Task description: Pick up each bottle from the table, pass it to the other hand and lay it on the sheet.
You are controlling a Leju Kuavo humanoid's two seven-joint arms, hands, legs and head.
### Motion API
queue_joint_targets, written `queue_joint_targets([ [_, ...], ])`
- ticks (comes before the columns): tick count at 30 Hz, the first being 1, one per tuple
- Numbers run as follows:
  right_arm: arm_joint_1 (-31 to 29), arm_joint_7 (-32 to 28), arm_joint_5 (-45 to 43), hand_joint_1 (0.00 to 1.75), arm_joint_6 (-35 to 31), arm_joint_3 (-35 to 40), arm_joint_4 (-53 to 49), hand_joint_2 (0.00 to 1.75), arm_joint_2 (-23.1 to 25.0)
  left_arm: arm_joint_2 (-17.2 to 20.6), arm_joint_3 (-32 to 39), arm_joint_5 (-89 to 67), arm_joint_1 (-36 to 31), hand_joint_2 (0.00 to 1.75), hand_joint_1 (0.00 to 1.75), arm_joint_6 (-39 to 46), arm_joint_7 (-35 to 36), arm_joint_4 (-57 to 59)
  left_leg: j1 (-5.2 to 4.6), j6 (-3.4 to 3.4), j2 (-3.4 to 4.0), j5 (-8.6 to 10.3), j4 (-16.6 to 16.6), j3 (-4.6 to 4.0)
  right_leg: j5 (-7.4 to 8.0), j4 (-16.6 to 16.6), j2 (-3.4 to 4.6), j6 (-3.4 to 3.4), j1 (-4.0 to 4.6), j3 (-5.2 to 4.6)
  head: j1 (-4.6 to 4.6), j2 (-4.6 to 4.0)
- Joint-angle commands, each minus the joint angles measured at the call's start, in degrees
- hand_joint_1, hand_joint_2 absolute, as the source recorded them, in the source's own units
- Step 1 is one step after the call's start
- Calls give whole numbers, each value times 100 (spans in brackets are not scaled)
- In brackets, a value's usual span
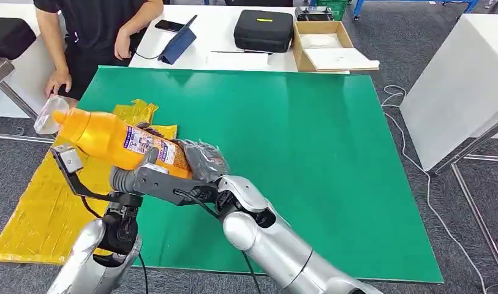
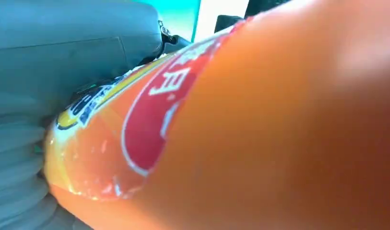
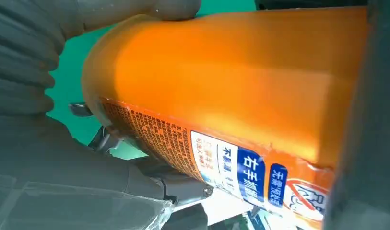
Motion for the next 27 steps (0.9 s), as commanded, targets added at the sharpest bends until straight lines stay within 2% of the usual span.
queue_joint_targets([
  [1, 38, -54, 12, 175, 92, 557, 415, 175, -104, -306, -215, 19, -620, 175, 175, -62, 61, 360, 12, -19, -38, 4, -3, 12, -3, -15, -43, -11, 12, 31, 0, 0],
  [9, 47, -4, -4, 175, 107, 487, 438, 175, -71, -314, -215, 22, -627, 175, 175, -60, 62, 351, 9, -13, -29, 4, -2, 5, -2, -10, -33, -7, 9, 19, 0, 0],
  [10, 47, -4, -4, 19, 107, 487, 438, 175, -71, -314, -215, 22, -627, 175, 175, -60, 62, 351, 12, -18, -35, 4, -3, 11, -3, -15, -40, -10, 12, 29, 0, 0],
  [11, 64, 76, -3, 0, 90, 452, 391, 0, -52, -314, -205, 21, -606, 175, 175, -59, 62, 329, 8, -12, -27, 4, -2, 5, -3, -9, -30, -7, 8, 18, 0, 0],
  [27, 74, 114, -21, 0, 131, 462, 272, 0, -84, -292, -168, 23, -596, 175, 175, -49, 62, 299, 14, -22, -24, 2, -2, 15, -4, -15, -38, -12, 14, 34, 0, 0],
])
